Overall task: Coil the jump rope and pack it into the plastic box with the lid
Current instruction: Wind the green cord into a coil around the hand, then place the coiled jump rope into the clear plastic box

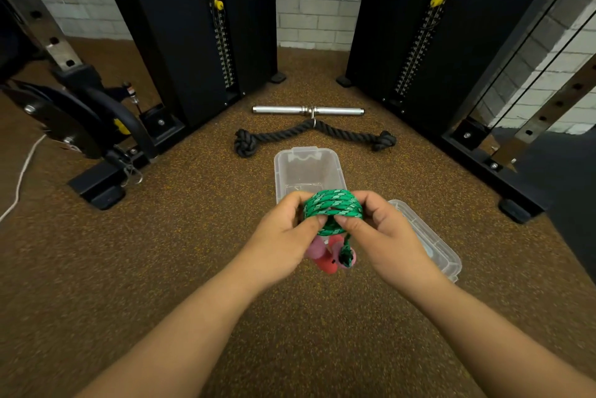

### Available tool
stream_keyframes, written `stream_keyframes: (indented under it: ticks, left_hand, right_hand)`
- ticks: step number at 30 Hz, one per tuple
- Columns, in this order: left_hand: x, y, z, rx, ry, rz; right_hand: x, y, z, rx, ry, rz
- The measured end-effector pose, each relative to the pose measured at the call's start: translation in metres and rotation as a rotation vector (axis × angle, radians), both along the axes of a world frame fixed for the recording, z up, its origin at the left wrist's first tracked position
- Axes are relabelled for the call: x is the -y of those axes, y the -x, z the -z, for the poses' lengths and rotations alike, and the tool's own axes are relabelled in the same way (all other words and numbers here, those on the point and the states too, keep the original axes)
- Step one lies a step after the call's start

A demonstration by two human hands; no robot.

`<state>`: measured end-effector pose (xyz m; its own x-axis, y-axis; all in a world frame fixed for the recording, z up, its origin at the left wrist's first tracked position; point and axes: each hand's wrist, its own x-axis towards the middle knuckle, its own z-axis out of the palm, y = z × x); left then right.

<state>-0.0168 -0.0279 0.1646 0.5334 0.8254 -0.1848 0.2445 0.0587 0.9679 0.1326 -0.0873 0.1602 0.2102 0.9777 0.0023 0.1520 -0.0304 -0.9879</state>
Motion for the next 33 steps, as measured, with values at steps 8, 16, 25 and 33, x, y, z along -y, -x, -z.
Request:
stream_keyframes:
  ticks: [8, 16, 25, 33]
  left_hand:
    - [0.007, -0.011, -0.022, 0.174, 0.038, -0.004]
    - [0.011, -0.022, -0.043, 0.302, 0.130, -0.008]
    - [-0.017, -0.008, -0.042, 0.320, 0.195, -0.135]
    - [-0.036, 0.004, -0.020, 0.387, 0.306, -0.168]
  right_hand:
    - [0.009, -0.004, -0.011, -0.179, -0.110, 0.064]
    - [0.023, -0.023, -0.014, -0.199, -0.085, -0.160]
    - [0.019, -0.045, 0.025, -0.071, 0.250, -0.337]
    - [0.018, -0.025, 0.041, -0.160, 0.328, -0.362]
